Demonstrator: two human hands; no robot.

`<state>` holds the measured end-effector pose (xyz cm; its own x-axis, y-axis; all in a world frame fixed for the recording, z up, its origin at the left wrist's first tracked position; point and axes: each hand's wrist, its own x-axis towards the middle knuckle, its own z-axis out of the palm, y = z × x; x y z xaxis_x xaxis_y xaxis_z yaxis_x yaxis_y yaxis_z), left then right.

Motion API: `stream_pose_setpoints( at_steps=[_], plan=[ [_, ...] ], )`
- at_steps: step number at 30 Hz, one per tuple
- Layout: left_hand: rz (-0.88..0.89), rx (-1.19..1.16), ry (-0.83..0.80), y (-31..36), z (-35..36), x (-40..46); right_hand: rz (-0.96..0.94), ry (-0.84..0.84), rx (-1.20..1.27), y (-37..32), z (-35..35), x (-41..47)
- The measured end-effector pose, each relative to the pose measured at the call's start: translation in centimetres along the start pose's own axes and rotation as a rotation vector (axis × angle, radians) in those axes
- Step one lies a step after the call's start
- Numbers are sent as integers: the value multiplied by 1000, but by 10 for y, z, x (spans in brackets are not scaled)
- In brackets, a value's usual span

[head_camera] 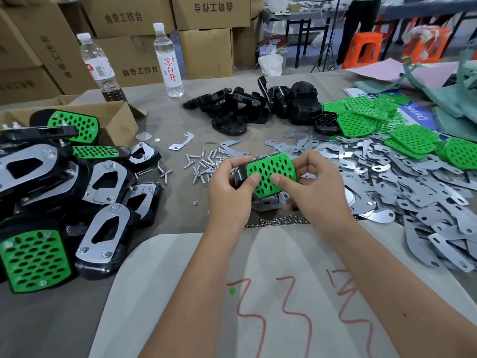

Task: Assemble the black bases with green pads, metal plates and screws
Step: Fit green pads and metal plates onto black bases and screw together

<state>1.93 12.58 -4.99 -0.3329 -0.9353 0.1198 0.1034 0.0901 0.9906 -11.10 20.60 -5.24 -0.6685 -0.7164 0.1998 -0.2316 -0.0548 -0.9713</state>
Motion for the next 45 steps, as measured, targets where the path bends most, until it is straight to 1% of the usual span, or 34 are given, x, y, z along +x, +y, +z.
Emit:
stream_pose_setpoints(
  at_steps=[3, 7, 12, 17, 19, 21, 24, 26, 27, 30, 35, 39, 41, 45],
  plan=[
    [-9, 9, -30, -2, -1, 1, 8, 14, -7, 4, 0, 1],
    [-30, -31, -75, -2, -4, 0, 68, 7, 36, 5, -2, 2],
    [-121, -205, -93, 4, -6, -2, 131, -80, 167, -1, -6, 2],
    [-196, -243, -121, 6, -8, 0, 107, -130, 256, -6, -6, 3],
    [-178, -188, -144, 6, -6, 1, 115, -125, 256, -4, -5, 3],
    [-126, -133, -129, 5, -3, 1, 99, -105, 217, -2, -5, 3],
    [4, 7, -74, 0, 1, 3, 60, -83, 152, -2, -5, 2],
    [98, 92, -43, -1, 2, 2, 54, -77, 151, -2, -5, 1],
    [116, 114, -34, 0, 2, 1, 55, -79, 152, -2, -5, 1],
    [93, 72, -33, 2, 1, 1, 41, -109, 159, -3, -4, 1],
    [-6, -57, -28, -2, 1, 2, 13, -213, 316, -5, -4, -2],
    [-59, -141, -53, -2, 0, 2, -26, -245, 314, -4, -3, -2],
    [-45, -134, -67, 0, 0, 1, -25, -227, 313, -4, -2, -3],
    [46, -87, -110, 6, 1, -3, 13, -157, 272, -2, -6, -2]
  ],
)
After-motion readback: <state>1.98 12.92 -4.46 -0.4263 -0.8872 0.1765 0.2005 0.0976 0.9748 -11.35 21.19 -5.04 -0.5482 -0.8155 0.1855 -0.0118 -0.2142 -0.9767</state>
